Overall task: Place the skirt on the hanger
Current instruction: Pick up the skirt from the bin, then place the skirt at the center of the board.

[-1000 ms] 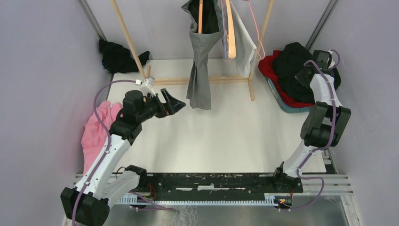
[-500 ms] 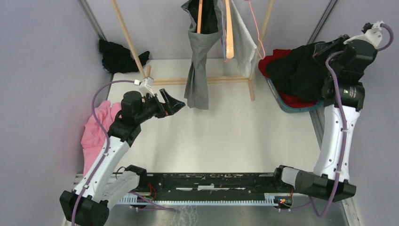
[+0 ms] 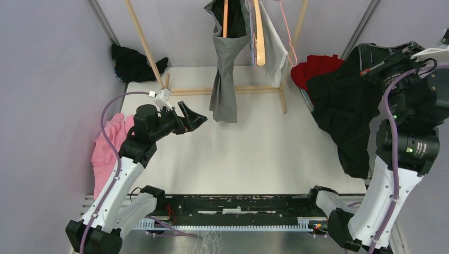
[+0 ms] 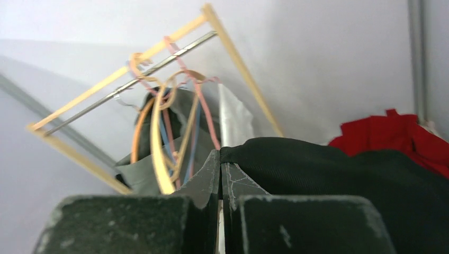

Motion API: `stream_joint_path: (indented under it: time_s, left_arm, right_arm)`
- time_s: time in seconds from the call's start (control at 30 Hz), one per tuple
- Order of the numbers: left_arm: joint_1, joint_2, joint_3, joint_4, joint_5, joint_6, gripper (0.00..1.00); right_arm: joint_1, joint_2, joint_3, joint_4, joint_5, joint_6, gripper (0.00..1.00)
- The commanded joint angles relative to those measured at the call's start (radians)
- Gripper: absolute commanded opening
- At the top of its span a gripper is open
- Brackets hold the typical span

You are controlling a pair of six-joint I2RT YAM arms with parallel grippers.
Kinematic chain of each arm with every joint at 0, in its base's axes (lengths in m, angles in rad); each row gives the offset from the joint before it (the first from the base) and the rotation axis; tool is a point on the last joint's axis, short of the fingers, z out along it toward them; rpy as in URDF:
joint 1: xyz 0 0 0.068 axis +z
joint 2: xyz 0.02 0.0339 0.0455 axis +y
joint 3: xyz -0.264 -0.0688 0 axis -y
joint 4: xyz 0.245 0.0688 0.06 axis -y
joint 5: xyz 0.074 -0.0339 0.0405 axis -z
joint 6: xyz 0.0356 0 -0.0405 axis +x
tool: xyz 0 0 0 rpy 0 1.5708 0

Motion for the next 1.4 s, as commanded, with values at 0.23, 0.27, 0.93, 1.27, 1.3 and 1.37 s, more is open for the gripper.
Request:
stream_joint_path:
  time_s: [0.23, 0.27, 0.93, 1.27, 1.3, 1.37]
  left_arm:
    - [-0.003, -0.071, 0.006, 0.046, 0.105, 0.007, 1.00]
    - [-0.004, -0.077, 0.001, 0.058, 0.126, 0.000, 1.00]
    - [-0.005, -0.074, -0.125, 0.210, 0.206, -0.108, 1.00]
    - [-0.004, -0.067, -0.160, 0.188, 0.179, -0.087, 1.00]
    - [-0.003, -0.068, -0.163, 0.183, 0.176, -0.083, 1.00]
    - [-0.004, -0.066, -0.168, 0.183, 0.173, -0.080, 1.00]
  right_arm:
    - [0.001, -0.019, 0.123, 0.199, -0.368, 0.219, 0.01]
    - [0.001, -0.016, 0.119, 0.236, -0.396, 0.253, 0.01]
    - [0.144, 0.011, -0.434, 0.640, -0.617, 0.459, 0.01]
    - [0.276, 0.100, -0.650, 0.177, -0.270, -0.020, 0.01]
    - [0.275, 0.106, -0.649, 0.136, -0.207, -0.054, 0.01]
    - [0.276, 0.117, -0.641, 0.069, -0.088, -0.107, 0.01]
